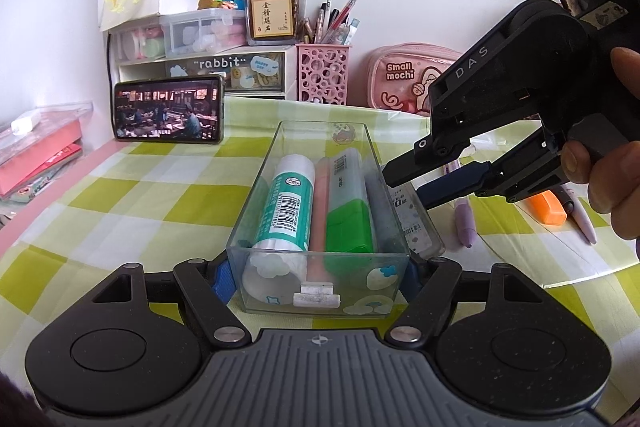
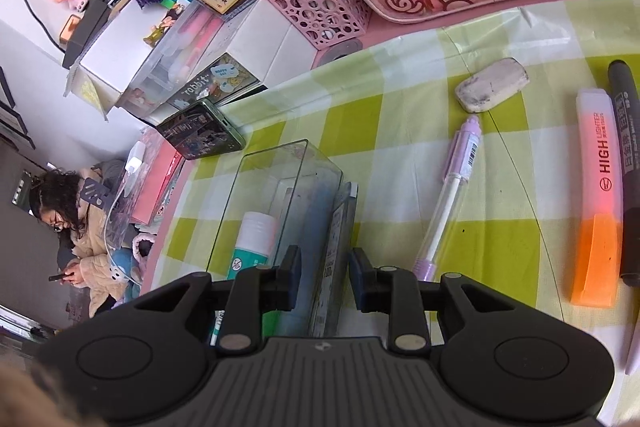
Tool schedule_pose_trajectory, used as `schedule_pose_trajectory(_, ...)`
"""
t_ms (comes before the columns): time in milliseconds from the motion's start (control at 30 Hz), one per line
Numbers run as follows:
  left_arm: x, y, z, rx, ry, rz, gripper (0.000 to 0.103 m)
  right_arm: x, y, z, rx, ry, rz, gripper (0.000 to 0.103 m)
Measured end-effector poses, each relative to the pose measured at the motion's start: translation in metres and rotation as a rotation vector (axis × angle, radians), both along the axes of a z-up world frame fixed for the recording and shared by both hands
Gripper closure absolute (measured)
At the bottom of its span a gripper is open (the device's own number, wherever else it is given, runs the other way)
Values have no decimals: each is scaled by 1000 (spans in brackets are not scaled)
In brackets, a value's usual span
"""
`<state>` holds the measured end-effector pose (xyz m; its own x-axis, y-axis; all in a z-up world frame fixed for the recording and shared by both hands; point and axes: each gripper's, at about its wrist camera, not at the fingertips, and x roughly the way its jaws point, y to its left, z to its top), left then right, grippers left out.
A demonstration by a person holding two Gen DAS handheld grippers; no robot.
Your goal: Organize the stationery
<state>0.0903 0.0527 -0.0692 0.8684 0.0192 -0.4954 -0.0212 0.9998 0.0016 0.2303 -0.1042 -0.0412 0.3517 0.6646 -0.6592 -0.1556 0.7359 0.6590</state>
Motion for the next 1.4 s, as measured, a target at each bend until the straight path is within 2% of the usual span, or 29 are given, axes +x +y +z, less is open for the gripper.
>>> schedule_pose_trajectory(167,0,0,0,-2,2,2,30,0,7,-2,-15,-9,18,67)
schedule_pose_trajectory(300,0,1,0,-5,3,2,30,0,9,2,-50,-26,12,81)
schedule_pose_trajectory(467,0,2,0,-5,2,3,30,0,11,7,-89,-46,5,83)
schedule_pose_trajectory(733,-2,0,0,-2,1,15,30,-5,8,34,-130,-92,-67,84)
schedule_pose_trajectory(867,-5,-7,0,26,-7,39,30,-11,13,50,-150,-105,-83,84)
schedule_pose_trajectory(967,-5,-12,0,45,-13,51,30,-12,25,61,-193,-99,-73,84)
schedule_pose_trajectory(1100,-5,-9,0,25,-10,56,30,-11,44,68,-247,-73,-44,84)
schedule_pose_trajectory(1400,-6,-11,0,33,-14,59,30,-12,76,77,-404,-58,-33,84)
